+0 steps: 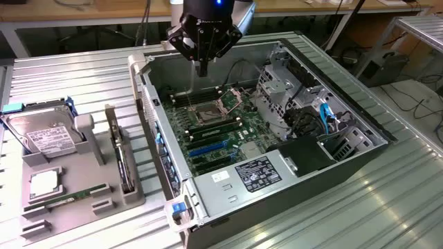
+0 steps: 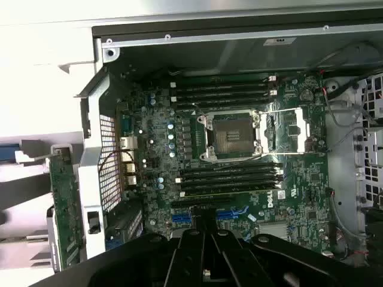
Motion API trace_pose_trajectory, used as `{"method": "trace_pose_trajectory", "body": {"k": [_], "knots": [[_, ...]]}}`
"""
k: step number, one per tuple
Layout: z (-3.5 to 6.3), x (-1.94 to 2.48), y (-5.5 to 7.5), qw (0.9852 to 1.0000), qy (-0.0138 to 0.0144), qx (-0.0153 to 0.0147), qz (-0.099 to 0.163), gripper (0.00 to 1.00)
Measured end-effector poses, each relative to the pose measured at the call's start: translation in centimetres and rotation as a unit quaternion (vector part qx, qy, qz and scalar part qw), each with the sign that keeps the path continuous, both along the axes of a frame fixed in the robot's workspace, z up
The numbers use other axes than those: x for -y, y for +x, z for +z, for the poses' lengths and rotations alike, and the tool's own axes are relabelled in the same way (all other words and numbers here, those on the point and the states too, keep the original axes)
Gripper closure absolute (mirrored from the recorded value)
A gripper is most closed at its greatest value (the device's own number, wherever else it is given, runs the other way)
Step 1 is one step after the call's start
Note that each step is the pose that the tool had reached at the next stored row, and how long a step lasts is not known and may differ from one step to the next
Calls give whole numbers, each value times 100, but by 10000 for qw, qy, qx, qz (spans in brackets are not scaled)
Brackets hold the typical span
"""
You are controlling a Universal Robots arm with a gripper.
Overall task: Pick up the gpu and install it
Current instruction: 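Reach for the gpu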
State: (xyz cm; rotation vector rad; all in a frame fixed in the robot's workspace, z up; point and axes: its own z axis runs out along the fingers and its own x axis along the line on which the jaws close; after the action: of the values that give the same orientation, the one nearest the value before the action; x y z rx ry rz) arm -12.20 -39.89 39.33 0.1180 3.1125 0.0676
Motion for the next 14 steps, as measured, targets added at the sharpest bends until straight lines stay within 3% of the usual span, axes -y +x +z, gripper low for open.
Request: {"method": "trace_pose_trajectory", "body": {"k": [7, 14], "knots": [[1, 3, -9, 10000, -1, 0, -1, 89], [-1, 96, -247, 10000, 0, 1, 0, 89]]}}
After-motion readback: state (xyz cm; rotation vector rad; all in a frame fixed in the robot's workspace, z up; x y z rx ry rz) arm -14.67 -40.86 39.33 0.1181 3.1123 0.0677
